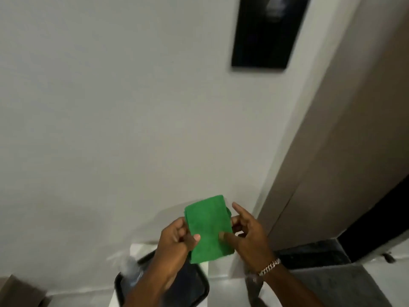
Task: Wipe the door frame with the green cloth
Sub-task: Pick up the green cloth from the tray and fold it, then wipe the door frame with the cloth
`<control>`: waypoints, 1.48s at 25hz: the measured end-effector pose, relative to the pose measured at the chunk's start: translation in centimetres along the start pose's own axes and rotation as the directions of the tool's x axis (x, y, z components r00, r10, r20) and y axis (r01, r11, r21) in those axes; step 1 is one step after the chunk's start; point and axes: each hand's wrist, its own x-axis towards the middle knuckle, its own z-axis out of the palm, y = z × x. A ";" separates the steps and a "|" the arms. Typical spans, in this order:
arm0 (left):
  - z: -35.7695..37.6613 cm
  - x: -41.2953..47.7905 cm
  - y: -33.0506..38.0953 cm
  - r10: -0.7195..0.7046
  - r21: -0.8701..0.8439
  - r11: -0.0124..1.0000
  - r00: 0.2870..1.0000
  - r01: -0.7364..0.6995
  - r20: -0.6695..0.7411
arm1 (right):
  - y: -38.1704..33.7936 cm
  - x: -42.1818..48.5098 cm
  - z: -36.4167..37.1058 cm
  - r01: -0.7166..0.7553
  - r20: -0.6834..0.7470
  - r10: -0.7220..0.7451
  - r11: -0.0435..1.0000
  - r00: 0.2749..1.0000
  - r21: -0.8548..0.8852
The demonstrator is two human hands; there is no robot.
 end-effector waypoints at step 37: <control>23.2 2.1 40.8 0.980 0.743 -0.125 0.036 -0.657 0.197 | -30.5 10.8 -18.8 0.419 -0.322 -0.903 0.419 0.284 -0.806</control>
